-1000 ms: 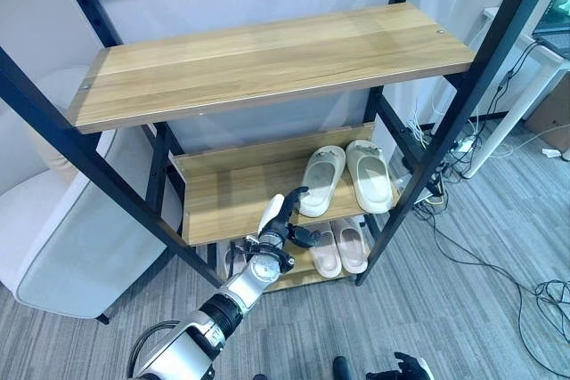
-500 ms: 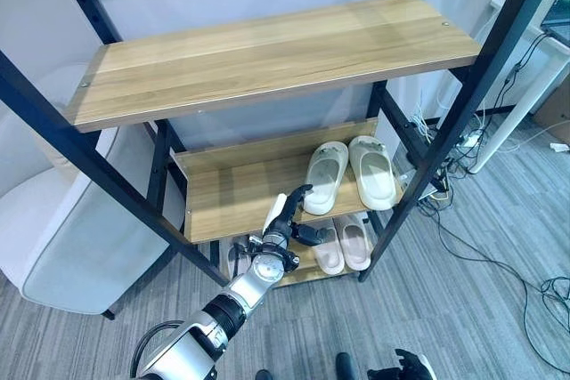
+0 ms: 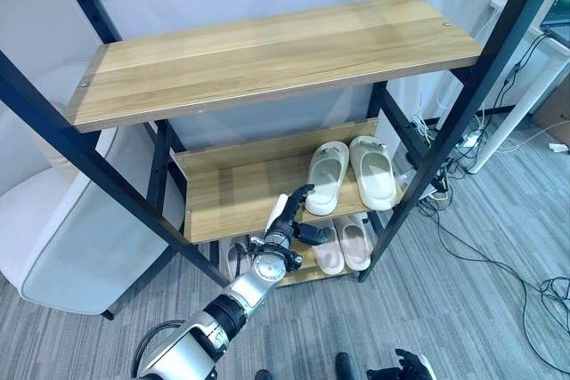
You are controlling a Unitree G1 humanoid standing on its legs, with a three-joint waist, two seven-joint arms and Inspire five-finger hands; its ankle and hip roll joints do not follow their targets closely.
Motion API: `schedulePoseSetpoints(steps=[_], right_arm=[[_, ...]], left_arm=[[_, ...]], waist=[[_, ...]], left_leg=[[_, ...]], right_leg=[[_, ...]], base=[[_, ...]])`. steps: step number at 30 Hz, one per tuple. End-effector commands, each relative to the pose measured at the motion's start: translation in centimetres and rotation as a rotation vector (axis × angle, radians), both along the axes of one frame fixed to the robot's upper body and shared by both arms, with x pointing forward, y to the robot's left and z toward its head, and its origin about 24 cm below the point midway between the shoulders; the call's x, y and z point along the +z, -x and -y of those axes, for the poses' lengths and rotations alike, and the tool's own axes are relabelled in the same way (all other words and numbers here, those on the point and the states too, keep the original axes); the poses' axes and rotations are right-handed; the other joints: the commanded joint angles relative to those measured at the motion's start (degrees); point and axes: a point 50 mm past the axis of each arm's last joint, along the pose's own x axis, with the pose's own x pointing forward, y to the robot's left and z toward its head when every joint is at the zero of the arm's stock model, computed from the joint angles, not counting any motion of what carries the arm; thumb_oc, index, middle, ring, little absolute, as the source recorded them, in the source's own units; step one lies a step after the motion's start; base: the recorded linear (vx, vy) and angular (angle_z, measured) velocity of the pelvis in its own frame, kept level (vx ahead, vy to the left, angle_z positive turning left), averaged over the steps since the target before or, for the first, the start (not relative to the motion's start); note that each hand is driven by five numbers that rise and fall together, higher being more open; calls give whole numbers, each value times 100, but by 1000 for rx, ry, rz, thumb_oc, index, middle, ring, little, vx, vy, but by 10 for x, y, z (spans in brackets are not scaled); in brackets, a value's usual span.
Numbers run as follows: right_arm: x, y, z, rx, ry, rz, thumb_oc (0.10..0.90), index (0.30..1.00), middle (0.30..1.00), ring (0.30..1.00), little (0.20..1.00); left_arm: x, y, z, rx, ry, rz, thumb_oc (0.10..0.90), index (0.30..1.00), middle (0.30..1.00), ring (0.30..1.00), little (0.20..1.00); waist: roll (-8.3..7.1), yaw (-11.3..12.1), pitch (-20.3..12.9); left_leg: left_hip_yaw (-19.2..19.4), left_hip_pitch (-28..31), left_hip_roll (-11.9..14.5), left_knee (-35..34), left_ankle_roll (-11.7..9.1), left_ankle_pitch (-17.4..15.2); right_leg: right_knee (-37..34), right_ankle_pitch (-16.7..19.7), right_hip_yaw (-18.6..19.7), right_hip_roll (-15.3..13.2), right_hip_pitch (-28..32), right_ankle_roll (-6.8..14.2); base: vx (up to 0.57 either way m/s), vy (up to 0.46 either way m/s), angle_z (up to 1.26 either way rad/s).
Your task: Arrange the slippers neatly on the shoe rack.
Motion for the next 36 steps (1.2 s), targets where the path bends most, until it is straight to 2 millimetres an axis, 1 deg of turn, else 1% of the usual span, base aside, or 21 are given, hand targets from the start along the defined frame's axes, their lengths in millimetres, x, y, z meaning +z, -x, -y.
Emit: schedulePoseSetpoints(steps=[1, 9, 13, 18, 22, 23, 24, 25, 26, 27, 29, 30, 32, 33, 36], right_arm=[[-3, 1, -13, 1, -16, 2, 800, 900, 900, 900, 900], [-2, -1, -13, -3, -26, 17, 800, 900, 900, 900, 900], [-1, -2, -11, -13, -20, 22, 800, 900, 900, 900, 900], [-2, -1, -10, -8, -14, 19, 800, 900, 900, 900, 900], [-2, 1, -9, -13, -13, 14, 800, 900, 900, 900, 900], [-2, 4, -7, -23, -10, 10, 800, 900, 900, 900, 900], [-2, 4, -7, -22, -11, 10, 800, 900, 900, 900, 900], [-3, 5, -8, -26, -14, 15, 800, 900, 900, 900, 900], [-3, 6, -9, -31, -15, 14, 800, 900, 900, 900, 900], [-3, 8, -7, -60, -20, 19, 800, 900, 900, 900, 900], [-3, 8, -8, -59, -22, 19, 800, 900, 900, 900, 900], [-2, 7, -6, -87, -29, 30, 800, 900, 900, 900, 900], [-3, 6, -11, -91, -54, 26, 800, 900, 900, 900, 900], [-4, 6, -11, -90, -56, 20, 800, 900, 900, 900, 900], [-5, 8, -13, -85, -64, 9, 800, 900, 900, 900, 900]], left_arm=[[49, -3, 73, -207, 174, 108, 800, 900, 900, 900, 900], [54, 1, 86, -246, 209, 105, 800, 900, 900, 900, 900], [60, -1, 92, -255, 212, 119, 800, 900, 900, 900, 900], [62, -6, 91, -255, 155, 146, 800, 900, 900, 900, 900], [64, -13, 83, -241, 86, 191, 800, 900, 900, 900, 900], [74, -20, 74, -230, 81, 243, 800, 900, 900, 900, 900], [74, -20, 74, -230, 81, 243, 800, 900, 900, 900, 900], [86, -19, 71, -273, 108, 295, 800, 900, 900, 900, 900], [92, -18, 67, -290, 146, 313, 800, 900, 900, 900, 900], [112, -14, 51, -336, 275, 355, 800, 900, 900, 900, 900], [112, -14, 51, -336, 274, 353, 800, 900, 900, 900, 900], [131, -6, 37, -415, 287, 435, 800, 900, 900, 900, 900], [146, 3, 24, -482, 279, 511, 800, 900, 900, 900, 900], [151, 5, 21, -492, 273, 539, 800, 900, 900, 900, 900], [155, 11, 16, -516, 268, 563, 800, 900, 900, 900, 900]], waist=[[-198, -216, -52], [-171, -293, -63], [-143, -373, -53], [-134, -423, -63], [-139, -409, -85], [-144, -380, -102], [-146, -383, -101], [-137, -364, -114], [-136, -352, -121], [-122, -287, -134], [-129, -293, -136], [-116, -221, -156], [-113, -116, -188], [-116, -85, -196], [-118, -43, -203]], left_leg=[[-141, 220, -96, 12, -80, -591], [-96, 300, -70, 12, -88, -610], [-43, 275, -48, 12, -98, -593], [-2, 234, -27, 12, -108, -588], [-2, 228, -9, 12, -118, -582], [-27, 222, -8, 12, -128, -574], [-29, 222, -8, 12, -128, -573], [-37, 218, -10, 12, -129, -577], [-35, 223, -12, 12, -127, -583], [-43, 226, -15, 12, -130, -587], [-43, 227, -15, 12, -130, -588], [-56, 229, -18, 12, -134, -590], [-97, 239, -22, 12, -140, -594], [-110, 242, -29, 12, -140, -596], [-134, 250, -33, 12, -139, -599]], right_leg=[[31, -501, -313, -80, 249, 293], [31, -523, -277, -56, 313, 275], [31, -488, -211, -41, 238, 277], [31, -459, -182, -33, 168, 286], [31, -449, -176, -34, 163, 282], [31, -455, -196, -30, 176, 280], [31, -456, -197, -30, 177, 280], [31, -457, -208, -27, 187, 288], [31, -460, -215, -30, 195, 292], [31, -465, -248, -34, 216, 298], [31, -466, -249, -34, 218, 298], [31, -474, -282, -35, 238, 304], [31, -496, -342, -45, 283, 309], [31, -501, -352, -47, 297, 312], [31, -514, -391, -54, 319, 316]], base=[[1, -13, -5], [0, -5, -1], [-12, -19, -3], [-2, -16, -5], [6, -9, -2], [0, 0, 0], [0, 0, 0], [0, 0, 0], [11, -6, -5], [8, -1, -5], [4, 1, -1], [0, 0, 0], [5, 10, 6], [1, 12, 10], [-4, 13, 8]])
